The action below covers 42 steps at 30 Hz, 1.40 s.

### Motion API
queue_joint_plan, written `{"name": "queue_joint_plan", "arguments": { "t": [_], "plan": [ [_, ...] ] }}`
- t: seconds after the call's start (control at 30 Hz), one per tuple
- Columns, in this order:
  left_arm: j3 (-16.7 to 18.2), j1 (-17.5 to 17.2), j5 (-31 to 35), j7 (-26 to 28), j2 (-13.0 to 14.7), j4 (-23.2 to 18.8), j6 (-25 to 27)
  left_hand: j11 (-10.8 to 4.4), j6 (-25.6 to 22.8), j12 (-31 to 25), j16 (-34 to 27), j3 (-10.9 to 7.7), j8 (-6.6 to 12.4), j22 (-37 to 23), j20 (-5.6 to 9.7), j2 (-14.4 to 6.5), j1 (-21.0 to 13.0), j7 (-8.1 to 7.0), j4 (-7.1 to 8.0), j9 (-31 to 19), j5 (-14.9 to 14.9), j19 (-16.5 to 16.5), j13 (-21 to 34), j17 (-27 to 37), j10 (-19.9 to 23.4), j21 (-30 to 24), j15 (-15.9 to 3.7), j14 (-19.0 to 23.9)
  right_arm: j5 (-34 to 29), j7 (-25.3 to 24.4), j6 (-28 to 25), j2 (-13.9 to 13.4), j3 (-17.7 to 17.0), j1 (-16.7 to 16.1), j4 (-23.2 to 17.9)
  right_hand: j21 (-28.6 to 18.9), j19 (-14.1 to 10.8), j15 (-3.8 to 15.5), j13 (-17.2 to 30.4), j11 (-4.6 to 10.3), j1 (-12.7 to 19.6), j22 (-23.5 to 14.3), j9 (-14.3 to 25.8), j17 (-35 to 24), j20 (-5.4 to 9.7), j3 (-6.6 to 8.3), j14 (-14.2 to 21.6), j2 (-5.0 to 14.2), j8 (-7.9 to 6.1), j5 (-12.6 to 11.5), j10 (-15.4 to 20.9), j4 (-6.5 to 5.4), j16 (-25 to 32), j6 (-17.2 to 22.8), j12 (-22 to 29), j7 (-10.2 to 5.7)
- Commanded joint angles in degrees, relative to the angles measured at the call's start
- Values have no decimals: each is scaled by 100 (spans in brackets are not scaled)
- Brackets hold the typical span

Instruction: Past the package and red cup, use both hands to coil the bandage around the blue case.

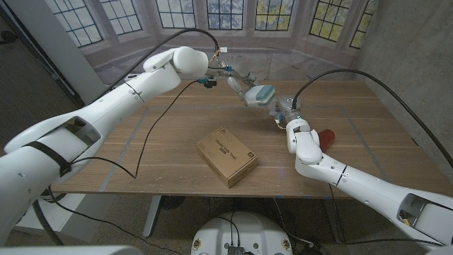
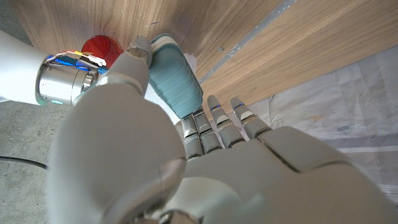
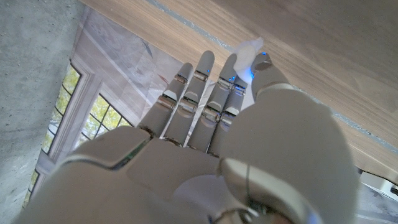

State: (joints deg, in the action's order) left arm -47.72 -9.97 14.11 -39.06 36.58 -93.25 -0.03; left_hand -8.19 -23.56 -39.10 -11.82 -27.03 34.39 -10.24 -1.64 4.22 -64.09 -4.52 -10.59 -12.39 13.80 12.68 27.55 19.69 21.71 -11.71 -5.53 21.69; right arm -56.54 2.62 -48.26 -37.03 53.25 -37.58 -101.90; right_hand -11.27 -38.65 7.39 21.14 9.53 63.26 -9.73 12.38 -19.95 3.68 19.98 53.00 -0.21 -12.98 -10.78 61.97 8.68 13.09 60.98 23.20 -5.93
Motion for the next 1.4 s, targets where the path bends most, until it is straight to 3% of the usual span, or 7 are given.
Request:
{"name": "queue_joint_plan", "arguments": {
  "t": [0.03, 1.4],
  "plan": [
    [-67, 37, -45, -133, -35, 150, -90, -125, -129, -29, -8, -220, 1526, -27, 6, -721, 642, 99, 171, -22, 19, -18, 1262, 11, 163, -23, 33, 17, -146, 50, 146, 1, -15, 117, 36, -5, -64, 564, 11, 11, 12, -12, 18, -2, 96, -3, 37, 72, -21, -35, 18, 23, -8, 32, 20, -33],
    [-356, 446, -285, -658, -365, 1309, -740, -124, -138, -50, -25, -205, 1525, -29, 0, -743, 657, 114, 159, -27, 20, -15, 1258, 27, 171, -28, 35, 31, -352, 43, 377, 250, -40, 648, 536, 2, -61, 565, 11, 12, 7, -12, 19, -5, 93, 1, 42, 78, -19, -37, 17, 27, -24, 20, 5, -34]
  ]
}}
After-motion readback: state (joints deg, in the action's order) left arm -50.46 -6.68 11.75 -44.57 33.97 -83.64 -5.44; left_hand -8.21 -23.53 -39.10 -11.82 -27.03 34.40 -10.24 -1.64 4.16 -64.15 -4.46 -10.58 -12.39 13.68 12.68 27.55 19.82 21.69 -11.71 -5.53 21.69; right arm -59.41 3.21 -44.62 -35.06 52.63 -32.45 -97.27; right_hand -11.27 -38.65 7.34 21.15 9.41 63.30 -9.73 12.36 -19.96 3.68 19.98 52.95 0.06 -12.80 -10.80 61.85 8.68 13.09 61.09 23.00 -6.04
